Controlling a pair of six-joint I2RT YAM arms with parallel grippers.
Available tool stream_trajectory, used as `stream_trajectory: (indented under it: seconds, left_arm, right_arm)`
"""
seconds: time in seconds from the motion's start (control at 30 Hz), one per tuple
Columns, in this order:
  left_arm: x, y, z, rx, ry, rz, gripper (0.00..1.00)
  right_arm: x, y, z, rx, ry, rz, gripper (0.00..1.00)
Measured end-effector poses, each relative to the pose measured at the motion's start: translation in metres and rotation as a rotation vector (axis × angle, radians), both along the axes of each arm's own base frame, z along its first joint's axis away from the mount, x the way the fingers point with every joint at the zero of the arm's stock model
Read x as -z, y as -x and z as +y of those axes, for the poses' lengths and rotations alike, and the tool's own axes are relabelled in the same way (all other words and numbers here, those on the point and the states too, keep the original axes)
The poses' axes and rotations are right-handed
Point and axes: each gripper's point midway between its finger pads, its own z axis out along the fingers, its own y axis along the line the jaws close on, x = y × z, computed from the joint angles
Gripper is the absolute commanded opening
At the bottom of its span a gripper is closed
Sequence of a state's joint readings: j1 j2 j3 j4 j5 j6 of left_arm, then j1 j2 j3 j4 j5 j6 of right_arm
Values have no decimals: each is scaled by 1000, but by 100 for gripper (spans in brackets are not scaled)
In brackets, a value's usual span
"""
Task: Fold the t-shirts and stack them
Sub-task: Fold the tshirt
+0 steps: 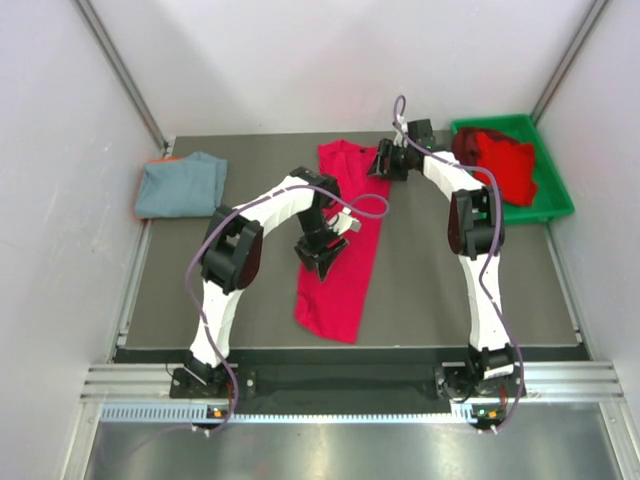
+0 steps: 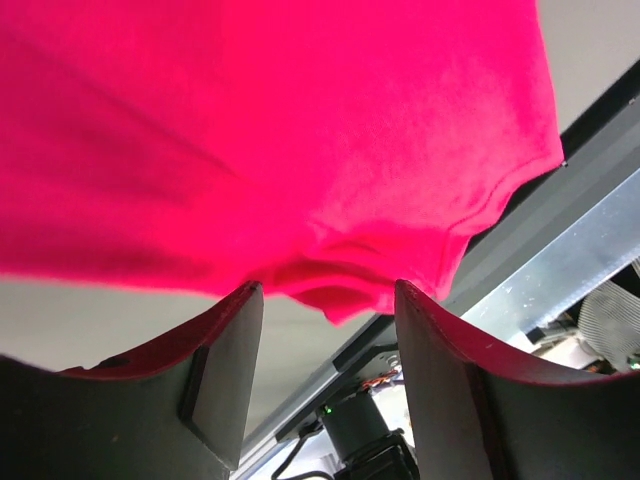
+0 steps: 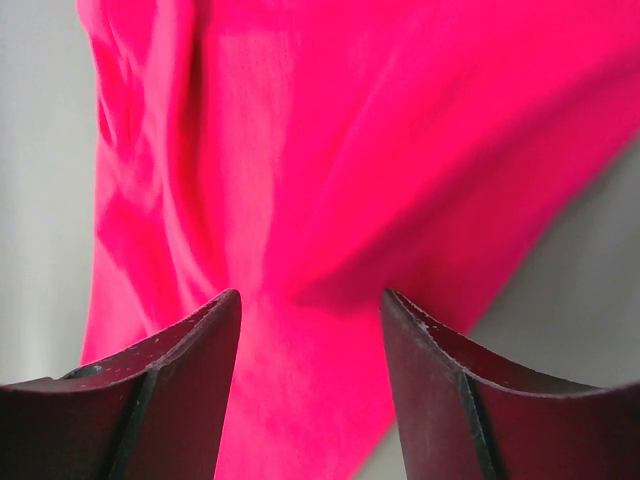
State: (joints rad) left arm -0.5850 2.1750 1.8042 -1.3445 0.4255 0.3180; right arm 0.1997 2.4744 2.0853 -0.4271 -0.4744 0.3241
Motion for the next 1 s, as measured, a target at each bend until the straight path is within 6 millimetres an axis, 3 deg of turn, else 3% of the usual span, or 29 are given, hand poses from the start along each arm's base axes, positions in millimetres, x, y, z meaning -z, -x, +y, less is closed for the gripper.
stream_trajectory:
  seconds: [0.23,0.4,0.5,0.7,0.83,1.0]
  left_arm:
    - [12,-2,-3,7,-18,19,61]
    - [11,-7,2,15,-55,-23,62]
    - [2,-15,2,18,-56,-72,62]
    - [-34,-46,-18,18,19,-223,61]
    - [-40,-48,-19,17,9,-256,62]
    - [-29,-38,-3,-17,-27,-195,61]
  right_arm:
    - [-3,-45,0,44,-8,-95,60]
    - [-4,-64,-2,72,5,-150,61]
    - [-6,-70,-8,94,22,-169,61]
    - [-13,-87,-33,129,66,-231,62]
    - [-14,-88,-43,131,81,-243,62]
    - [-22,-56,-45,123,57,-158,60]
